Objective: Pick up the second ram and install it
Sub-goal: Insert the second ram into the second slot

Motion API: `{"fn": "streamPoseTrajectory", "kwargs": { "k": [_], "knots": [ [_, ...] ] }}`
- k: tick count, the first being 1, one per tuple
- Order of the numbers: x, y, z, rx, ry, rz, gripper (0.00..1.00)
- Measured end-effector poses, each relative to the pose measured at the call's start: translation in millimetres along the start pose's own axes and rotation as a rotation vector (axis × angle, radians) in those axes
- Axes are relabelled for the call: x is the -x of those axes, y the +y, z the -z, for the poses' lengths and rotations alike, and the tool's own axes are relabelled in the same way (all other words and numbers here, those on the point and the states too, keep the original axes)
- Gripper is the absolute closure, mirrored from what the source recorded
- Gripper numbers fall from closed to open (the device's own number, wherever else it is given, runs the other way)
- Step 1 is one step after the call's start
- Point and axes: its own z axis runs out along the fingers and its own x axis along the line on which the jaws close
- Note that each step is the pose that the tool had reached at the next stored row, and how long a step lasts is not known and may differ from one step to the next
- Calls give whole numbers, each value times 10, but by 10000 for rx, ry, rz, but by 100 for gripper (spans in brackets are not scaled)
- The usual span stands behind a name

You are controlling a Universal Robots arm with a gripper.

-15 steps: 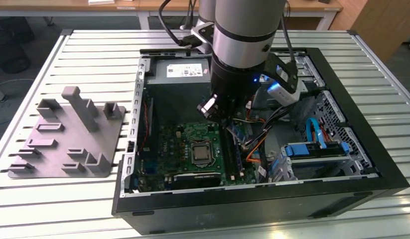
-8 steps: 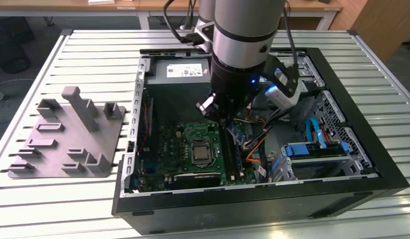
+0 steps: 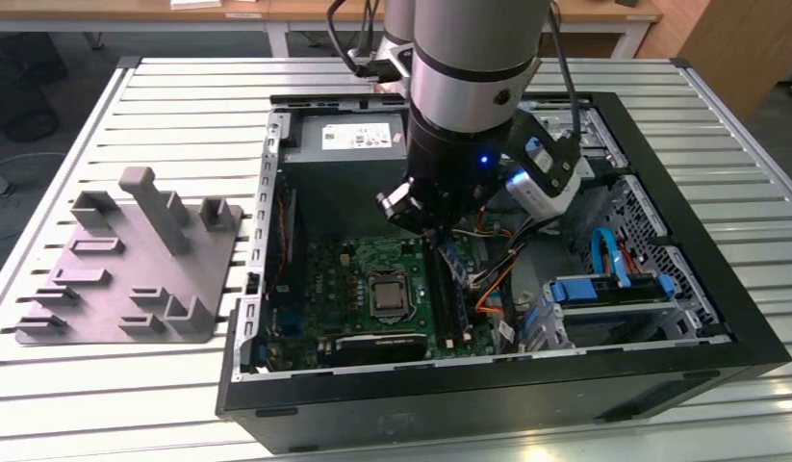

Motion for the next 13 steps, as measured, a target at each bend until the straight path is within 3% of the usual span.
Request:
{"fn": "streamPoseTrajectory", "kwargs": {
  "k": [13],
  "knots": [
    [0,0,-10,-85,-92,-1987,86]
  ]
}}
